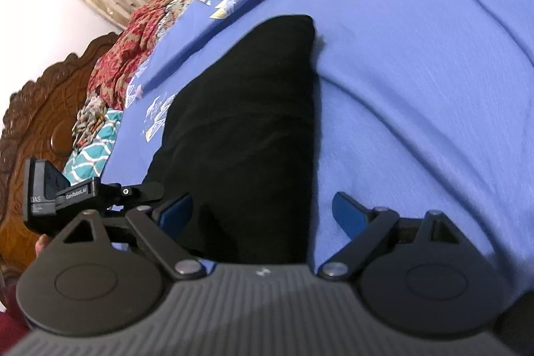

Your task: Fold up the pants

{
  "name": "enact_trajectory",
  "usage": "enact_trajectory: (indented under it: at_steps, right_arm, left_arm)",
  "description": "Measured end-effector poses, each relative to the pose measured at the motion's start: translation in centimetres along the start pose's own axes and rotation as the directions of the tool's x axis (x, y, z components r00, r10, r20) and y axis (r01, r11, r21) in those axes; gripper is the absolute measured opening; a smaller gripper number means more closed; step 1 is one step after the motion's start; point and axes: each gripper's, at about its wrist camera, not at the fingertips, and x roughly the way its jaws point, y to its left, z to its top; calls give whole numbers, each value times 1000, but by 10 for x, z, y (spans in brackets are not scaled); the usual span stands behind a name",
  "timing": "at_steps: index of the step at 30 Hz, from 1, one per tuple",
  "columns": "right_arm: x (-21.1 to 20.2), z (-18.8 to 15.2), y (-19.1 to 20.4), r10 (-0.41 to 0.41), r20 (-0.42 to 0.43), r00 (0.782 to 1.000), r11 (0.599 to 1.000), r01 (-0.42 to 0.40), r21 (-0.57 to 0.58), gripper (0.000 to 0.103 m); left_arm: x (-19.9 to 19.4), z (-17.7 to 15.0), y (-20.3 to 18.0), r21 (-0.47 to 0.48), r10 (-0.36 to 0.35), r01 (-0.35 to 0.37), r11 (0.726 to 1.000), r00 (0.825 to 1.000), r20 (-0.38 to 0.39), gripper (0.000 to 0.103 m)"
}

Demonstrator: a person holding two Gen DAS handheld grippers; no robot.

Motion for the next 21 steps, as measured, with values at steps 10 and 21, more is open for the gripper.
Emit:
enact_trajectory:
  at_steps: [10, 21]
  right_arm:
    - [53, 39, 16, 1, -88, 996, 998, -7, -68, 51]
    - [42, 178, 88, 138, 264, 954, 933, -36, -358, 43]
  left_arm:
    - [5, 21, -31, 90, 25, -28, 996, 999, 36, 46]
    - [-48, 158, -89, 265, -82, -38, 963, 900, 428, 44]
